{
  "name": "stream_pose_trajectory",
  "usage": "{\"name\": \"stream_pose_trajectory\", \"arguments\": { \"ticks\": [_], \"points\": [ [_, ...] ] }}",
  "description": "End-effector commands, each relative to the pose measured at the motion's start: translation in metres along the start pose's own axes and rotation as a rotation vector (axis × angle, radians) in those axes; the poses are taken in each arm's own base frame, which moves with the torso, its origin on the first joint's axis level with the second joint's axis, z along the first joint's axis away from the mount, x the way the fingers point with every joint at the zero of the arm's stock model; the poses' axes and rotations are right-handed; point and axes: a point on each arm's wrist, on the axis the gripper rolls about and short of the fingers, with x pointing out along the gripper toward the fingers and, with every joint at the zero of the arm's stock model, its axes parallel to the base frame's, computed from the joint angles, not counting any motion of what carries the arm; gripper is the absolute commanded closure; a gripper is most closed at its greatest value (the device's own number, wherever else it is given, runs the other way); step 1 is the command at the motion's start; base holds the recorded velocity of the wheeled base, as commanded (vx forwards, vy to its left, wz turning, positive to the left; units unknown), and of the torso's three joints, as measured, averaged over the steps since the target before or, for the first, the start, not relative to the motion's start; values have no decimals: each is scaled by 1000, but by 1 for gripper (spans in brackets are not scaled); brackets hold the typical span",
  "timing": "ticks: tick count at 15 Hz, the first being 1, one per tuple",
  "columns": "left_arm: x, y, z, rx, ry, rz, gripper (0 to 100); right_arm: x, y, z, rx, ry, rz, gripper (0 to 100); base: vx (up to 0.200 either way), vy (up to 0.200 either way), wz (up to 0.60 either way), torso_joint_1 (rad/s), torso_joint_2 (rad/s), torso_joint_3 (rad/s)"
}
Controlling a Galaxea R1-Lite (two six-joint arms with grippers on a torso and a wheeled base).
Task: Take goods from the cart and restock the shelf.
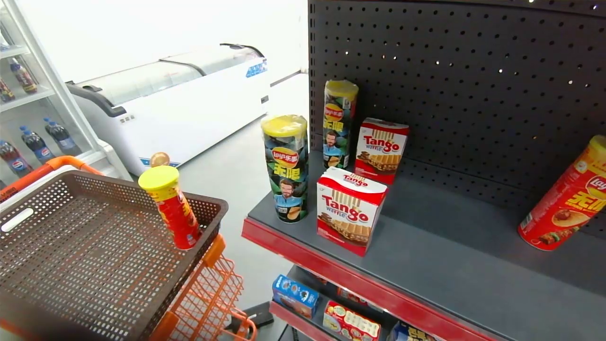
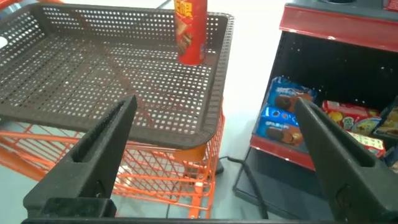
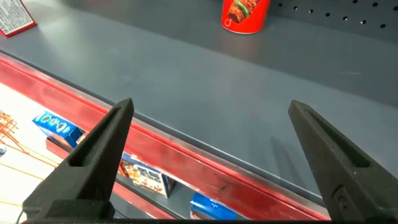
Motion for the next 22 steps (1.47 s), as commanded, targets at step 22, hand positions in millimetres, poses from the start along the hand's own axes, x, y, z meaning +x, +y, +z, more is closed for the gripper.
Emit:
{"name": "stream_pose_trajectory", "arguments": {
  "ticks": [22],
  "points": [
    [263, 22, 75, 83, 225, 176, 0, 0, 0, 0, 0, 0, 0, 0, 0, 0, 0, 0, 0, 0]
  ]
}}
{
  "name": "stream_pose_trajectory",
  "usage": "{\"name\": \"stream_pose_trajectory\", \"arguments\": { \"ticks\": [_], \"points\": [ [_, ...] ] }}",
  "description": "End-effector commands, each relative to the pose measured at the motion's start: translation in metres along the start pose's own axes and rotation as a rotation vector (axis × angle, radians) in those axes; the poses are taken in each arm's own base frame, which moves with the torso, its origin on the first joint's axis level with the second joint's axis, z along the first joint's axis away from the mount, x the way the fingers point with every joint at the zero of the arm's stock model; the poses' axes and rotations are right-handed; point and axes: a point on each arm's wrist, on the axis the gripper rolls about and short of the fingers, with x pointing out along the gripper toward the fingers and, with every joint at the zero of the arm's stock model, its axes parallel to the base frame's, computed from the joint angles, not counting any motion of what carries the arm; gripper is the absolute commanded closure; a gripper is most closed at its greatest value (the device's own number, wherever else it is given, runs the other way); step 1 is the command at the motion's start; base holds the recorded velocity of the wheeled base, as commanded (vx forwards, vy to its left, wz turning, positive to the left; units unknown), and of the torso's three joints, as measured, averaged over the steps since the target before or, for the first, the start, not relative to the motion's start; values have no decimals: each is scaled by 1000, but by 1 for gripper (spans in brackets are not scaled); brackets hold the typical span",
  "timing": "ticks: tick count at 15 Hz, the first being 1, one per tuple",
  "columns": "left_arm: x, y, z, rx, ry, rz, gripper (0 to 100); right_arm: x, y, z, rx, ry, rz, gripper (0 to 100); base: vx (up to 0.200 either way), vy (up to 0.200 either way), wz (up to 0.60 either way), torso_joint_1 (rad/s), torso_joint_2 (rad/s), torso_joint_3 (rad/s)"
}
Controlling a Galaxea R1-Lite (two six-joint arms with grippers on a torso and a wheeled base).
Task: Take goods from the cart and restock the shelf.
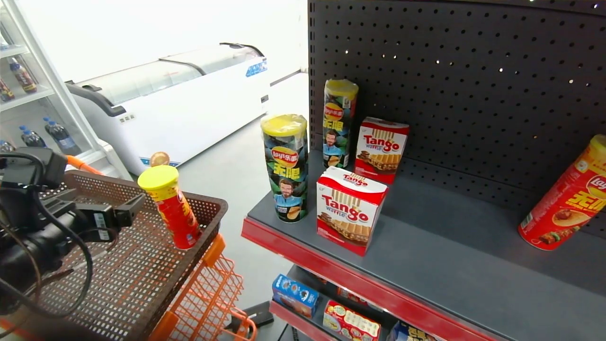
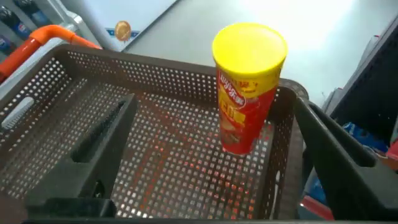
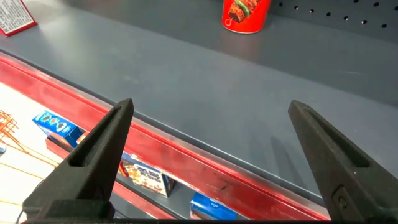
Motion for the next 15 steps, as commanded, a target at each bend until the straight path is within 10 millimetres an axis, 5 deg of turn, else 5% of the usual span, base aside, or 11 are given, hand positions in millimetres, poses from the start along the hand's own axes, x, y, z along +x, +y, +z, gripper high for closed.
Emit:
{"name": "stream_pose_trajectory", "arguments": {
  "ticks": [1, 15],
  "points": [
    [34, -8, -25, 13, 76, -11, 0, 0, 0, 0, 0, 1, 0, 0, 0, 0, 0, 0, 0, 0],
    [109, -31, -74, 16, 85, -35, 0, 0, 0, 0, 0, 0, 0, 0, 0, 0, 0, 0, 0, 0]
  ]
}}
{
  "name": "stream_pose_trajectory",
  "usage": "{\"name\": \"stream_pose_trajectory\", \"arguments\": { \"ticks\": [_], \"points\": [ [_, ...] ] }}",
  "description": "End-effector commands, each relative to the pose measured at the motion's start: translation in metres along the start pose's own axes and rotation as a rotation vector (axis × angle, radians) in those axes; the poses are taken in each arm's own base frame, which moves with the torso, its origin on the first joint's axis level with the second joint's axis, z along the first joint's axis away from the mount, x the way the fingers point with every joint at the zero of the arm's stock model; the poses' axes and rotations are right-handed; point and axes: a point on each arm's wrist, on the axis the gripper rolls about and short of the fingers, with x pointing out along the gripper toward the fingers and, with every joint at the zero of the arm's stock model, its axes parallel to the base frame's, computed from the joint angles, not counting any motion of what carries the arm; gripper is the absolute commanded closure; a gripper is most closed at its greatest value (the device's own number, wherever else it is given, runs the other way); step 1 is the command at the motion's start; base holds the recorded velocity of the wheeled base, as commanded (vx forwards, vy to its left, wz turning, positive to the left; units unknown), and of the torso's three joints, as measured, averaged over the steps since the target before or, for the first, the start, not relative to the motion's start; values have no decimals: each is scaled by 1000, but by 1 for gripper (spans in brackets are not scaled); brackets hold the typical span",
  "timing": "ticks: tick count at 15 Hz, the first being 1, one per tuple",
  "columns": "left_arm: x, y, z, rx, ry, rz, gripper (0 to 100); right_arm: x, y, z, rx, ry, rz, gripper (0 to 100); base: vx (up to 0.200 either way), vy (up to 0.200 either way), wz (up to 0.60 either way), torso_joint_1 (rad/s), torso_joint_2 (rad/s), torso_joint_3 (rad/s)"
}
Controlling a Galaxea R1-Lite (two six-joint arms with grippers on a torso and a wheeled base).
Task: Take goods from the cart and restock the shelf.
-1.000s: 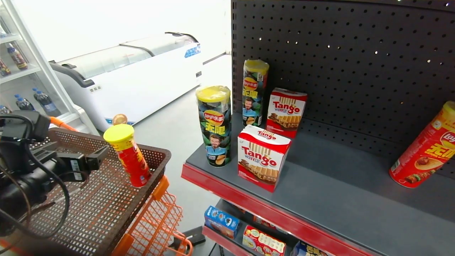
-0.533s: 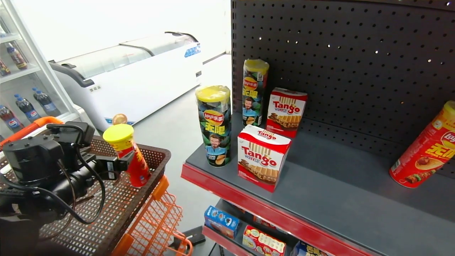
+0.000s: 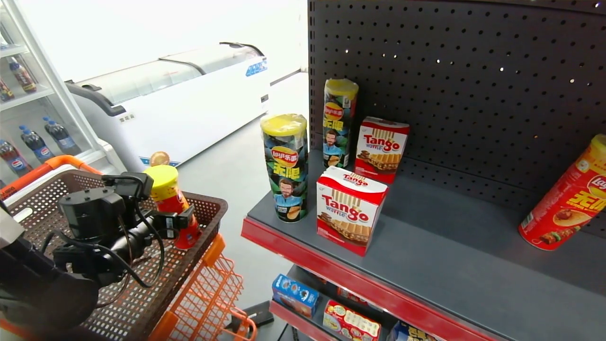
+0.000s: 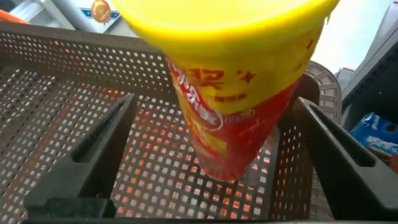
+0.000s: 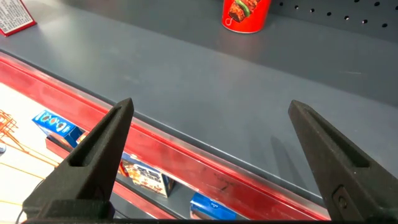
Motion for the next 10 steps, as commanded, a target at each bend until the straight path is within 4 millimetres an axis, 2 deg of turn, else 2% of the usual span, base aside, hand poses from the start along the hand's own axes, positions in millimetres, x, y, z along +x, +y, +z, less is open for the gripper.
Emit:
{"name": "stream_pose_trajectory", "arguments": {
  "ticks": [1, 9, 10],
  "points": [
    [14, -2, -9, 0, 16, 0, 0, 0, 0, 0, 0, 0, 0, 0, 0, 0, 0, 0, 0, 0],
    [42, -7, -18, -9, -17, 3, 0, 0, 0, 0, 0, 1, 0, 0, 0, 0, 0, 0, 0, 0],
    [46, -7, -15, -15, -41, 6, 100, 0, 0, 0, 0, 0, 0, 0, 0, 0, 0, 0, 0, 0]
  ]
}}
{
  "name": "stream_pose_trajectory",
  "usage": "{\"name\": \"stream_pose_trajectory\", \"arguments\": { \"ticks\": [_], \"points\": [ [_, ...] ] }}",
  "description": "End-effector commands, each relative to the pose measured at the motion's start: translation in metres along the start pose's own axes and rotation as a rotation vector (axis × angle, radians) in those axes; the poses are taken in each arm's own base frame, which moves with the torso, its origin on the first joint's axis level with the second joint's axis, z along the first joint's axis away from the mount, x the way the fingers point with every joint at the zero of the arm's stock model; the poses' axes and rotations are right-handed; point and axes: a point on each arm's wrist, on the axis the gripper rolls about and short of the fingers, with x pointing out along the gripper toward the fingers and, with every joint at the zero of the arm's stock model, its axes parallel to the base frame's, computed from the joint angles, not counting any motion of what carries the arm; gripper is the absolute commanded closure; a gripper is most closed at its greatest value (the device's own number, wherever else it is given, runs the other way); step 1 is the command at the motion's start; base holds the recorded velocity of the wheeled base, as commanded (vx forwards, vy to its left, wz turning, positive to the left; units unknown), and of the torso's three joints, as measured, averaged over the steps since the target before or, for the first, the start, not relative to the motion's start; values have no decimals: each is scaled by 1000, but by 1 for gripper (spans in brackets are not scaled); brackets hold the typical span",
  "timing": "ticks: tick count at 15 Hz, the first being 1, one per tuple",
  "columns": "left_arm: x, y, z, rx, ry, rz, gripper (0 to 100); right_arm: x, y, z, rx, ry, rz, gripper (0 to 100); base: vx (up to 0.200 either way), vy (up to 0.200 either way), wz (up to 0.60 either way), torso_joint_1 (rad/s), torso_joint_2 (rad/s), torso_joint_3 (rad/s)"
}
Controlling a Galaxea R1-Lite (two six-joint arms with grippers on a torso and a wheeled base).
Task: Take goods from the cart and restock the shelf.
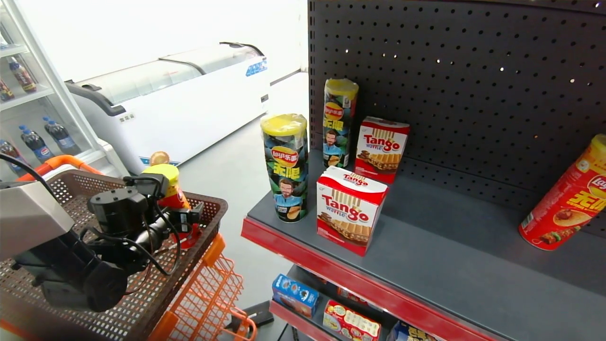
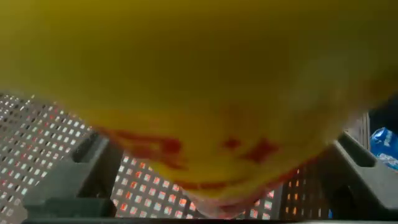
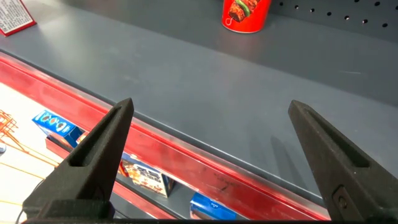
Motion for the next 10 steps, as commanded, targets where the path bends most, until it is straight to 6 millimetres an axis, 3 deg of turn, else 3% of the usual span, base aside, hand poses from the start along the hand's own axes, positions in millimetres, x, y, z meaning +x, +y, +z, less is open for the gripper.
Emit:
{"name": "stream_pose_trajectory", "arguments": {
  "ticks": [1, 5, 10],
  "points": [
    [9, -1, 2, 2, -26, 1, 100, 0, 0, 0, 0, 0, 0, 0, 0, 0, 0, 0, 0, 0],
    [8, 0, 7, 45, -56, 5, 100, 0, 0, 0, 0, 0, 0, 0, 0, 0, 0, 0, 0, 0],
    [-25, 6, 56, 53, -148, 2, 100, 0, 0, 0, 0, 1, 0, 0, 0, 0, 0, 0, 0, 0]
  ]
}}
